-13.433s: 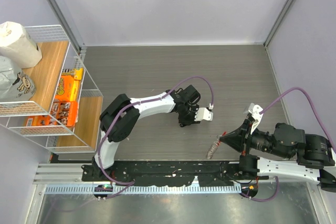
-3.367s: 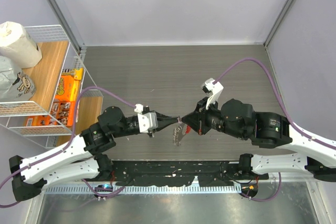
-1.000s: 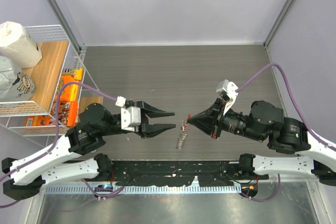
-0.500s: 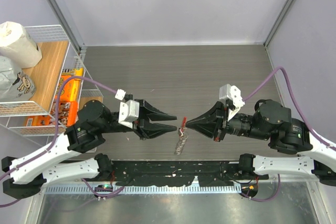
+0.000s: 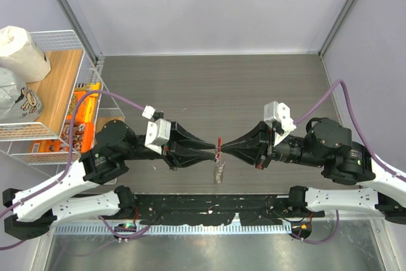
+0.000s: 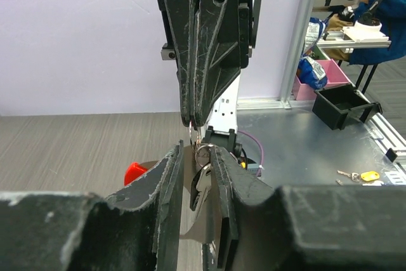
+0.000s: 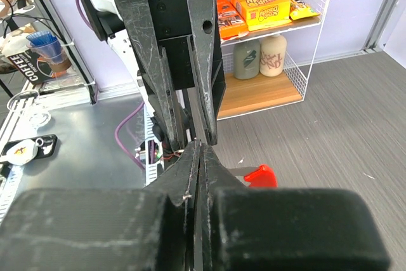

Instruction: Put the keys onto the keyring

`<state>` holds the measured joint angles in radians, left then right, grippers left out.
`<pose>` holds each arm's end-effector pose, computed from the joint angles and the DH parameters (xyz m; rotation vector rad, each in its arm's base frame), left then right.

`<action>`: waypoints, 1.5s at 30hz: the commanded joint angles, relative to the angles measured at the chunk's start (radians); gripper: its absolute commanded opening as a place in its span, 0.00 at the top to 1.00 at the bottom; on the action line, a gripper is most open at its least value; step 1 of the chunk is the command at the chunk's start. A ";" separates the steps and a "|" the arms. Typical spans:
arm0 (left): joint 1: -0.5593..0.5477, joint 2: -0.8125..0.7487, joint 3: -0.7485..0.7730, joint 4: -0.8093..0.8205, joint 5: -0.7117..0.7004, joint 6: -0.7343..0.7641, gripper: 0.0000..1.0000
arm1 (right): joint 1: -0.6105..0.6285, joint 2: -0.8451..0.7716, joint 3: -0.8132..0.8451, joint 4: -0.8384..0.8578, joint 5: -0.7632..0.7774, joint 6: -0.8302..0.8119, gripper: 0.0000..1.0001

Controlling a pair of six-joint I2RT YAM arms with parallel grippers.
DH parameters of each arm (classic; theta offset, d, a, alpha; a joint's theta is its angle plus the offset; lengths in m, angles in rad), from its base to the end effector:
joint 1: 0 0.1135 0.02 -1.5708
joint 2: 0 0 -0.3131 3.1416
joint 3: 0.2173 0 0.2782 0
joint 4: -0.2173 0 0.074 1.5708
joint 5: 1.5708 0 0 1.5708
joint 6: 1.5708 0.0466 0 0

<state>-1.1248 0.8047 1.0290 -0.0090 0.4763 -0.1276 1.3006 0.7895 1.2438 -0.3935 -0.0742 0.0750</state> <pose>0.0528 -0.1600 0.4827 1.0825 1.0693 -1.3472 0.0334 0.1335 0.5162 -0.9862 1.2914 1.1420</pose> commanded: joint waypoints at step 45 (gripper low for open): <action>-0.004 0.096 0.186 -0.155 -0.022 0.006 1.00 | 0.011 -0.041 0.026 0.001 -0.030 -0.055 0.90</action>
<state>-1.1267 0.9016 1.1679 -0.1417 0.4820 -0.1291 1.3052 0.7776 1.2606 -0.3950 -0.0952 0.0296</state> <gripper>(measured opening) 0.048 0.064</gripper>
